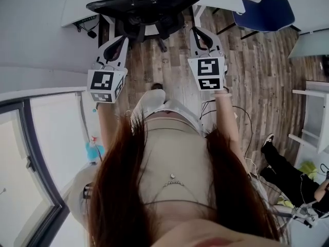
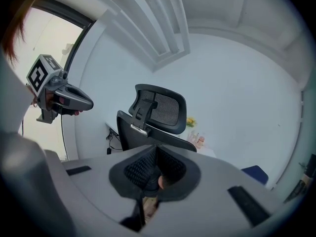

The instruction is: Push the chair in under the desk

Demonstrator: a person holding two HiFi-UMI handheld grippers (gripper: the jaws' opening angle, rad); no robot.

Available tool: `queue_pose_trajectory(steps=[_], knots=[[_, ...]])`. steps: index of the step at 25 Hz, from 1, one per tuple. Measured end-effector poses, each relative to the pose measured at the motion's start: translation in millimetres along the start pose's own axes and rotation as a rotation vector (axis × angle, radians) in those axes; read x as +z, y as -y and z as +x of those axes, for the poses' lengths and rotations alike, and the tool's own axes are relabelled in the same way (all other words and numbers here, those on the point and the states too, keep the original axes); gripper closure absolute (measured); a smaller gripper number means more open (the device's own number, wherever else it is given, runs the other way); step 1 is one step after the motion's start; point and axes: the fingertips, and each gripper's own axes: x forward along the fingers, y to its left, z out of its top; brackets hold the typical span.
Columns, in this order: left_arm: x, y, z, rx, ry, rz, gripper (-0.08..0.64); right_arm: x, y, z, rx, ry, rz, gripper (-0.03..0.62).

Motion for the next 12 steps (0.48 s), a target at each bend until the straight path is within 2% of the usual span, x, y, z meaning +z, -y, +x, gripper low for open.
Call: queue_pose_trajectory(steps=[7, 12], knots=[[1, 16, -21, 0.046, 0.043, -0.03, 0.555, -2, -3, -24, -0.004, 0.031, -0.001, 0.565], [-1, 29, -33, 0.072, 0.045, -0.02, 0.555, -2, -7, -39, 0.002, 0.044, -0.027, 0.565]])
